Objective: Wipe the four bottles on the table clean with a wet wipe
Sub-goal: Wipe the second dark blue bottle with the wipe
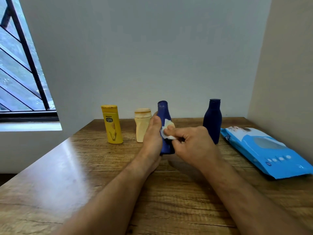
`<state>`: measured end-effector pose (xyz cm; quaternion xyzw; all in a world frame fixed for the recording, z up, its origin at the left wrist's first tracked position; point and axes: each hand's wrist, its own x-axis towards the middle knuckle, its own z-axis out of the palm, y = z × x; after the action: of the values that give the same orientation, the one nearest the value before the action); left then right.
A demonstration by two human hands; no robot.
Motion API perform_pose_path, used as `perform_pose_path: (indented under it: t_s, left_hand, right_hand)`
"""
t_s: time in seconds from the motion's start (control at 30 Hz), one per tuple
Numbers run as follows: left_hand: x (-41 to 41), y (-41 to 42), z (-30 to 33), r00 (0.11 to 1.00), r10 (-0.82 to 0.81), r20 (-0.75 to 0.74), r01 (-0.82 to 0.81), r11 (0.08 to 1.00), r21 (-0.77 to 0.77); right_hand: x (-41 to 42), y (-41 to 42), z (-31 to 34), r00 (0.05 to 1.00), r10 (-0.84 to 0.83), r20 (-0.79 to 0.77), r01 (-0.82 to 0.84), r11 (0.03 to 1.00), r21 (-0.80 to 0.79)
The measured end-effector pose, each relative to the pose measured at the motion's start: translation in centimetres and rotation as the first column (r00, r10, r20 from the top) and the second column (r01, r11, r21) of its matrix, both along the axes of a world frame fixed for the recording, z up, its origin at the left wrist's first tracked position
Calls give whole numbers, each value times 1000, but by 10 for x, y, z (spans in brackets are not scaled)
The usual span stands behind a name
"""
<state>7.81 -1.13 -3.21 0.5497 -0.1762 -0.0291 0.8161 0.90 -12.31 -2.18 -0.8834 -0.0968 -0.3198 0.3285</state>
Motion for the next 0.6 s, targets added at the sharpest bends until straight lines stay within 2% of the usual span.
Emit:
perform_pose_path:
  t_s: [0.1, 0.17, 0.27, 0.33, 0.37, 0.47, 0.6]
  left_hand:
    - [7, 4, 1, 996, 85, 29, -85, 996, -22]
    - [6, 6, 1, 996, 83, 31, -83, 996, -28]
    - [1, 3, -1, 999, -20, 41, 21, 999, -27]
    - [-2, -3, -5, 990, -100, 95, 93, 993, 73]
    - [-4, -6, -7, 987, -124, 103, 112, 987, 111]
    - [-8, -10, -6, 993, -102, 55, 96, 990, 103]
    - [3, 1, 0, 998, 68, 1, -68, 998, 0]
  right_hand:
    - [-1, 0, -1, 994, 46, -96, -60, 987, -150]
    - [-1, 0, -1, 994, 34, -106, -53, 981, -189]
    - [0, 2, -1, 997, -35, 76, 40, 997, -71]
    - [2, 1, 2, 975, -95, 201, 85, 995, 57]
    - [2, 1, 4, 970, -112, 215, 91, 990, 107]
    - [1, -2, 4, 981, -89, 174, 78, 995, 68]
    - [-2, 6, 0, 999, 42, -23, -43, 999, -29]
